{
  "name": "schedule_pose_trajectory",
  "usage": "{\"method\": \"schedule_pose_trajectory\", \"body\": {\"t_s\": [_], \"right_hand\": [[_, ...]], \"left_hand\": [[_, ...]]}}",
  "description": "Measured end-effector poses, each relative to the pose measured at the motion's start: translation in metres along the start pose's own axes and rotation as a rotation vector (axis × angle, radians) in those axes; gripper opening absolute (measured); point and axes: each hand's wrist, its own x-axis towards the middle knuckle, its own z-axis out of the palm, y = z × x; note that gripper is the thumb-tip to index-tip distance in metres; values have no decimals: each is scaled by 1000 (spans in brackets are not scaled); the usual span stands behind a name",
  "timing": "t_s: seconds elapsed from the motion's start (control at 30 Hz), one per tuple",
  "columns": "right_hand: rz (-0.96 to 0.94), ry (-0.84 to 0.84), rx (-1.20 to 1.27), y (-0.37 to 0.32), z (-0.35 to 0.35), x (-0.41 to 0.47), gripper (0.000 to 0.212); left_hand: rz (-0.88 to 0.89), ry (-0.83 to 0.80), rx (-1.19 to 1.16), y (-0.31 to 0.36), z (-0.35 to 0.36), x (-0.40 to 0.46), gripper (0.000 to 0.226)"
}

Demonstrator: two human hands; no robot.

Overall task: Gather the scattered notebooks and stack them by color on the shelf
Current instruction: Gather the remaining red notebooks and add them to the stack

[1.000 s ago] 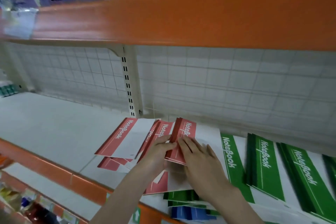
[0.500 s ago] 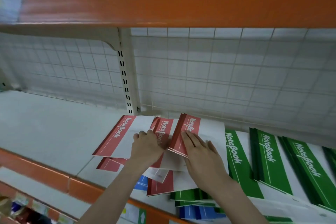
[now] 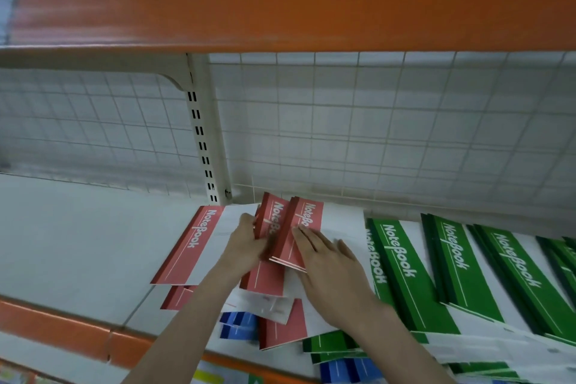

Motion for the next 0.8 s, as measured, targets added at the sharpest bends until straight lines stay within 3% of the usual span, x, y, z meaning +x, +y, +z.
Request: {"method": "schedule_pose_trajectory", "body": {"t_s": [0.07, 0.2, 0.4, 0.6, 0.7, 0.8], "right_hand": [[-28, -5, -17, -4, 3, -1, 62], [-52, -23, -6, -7, 8, -1, 68], [-36, -93, 157, -3, 2, 0, 96], [79, 12, 296, 18, -11, -2, 67], [243, 105, 349, 36, -20, 2, 66], [363, 213, 631, 48, -30, 6, 62]], "left_hand": [[-77, -9, -224, 1, 0, 2, 15], [-212, -117, -481, 2, 5, 2, 26], [-78, -184, -543, 1, 13, 1, 36], [-12, -161, -542, 3, 18, 0, 35], [-9, -138, -593, 3, 18, 1, 30], [-7, -113, -642, 5, 19, 0, 22]]}}
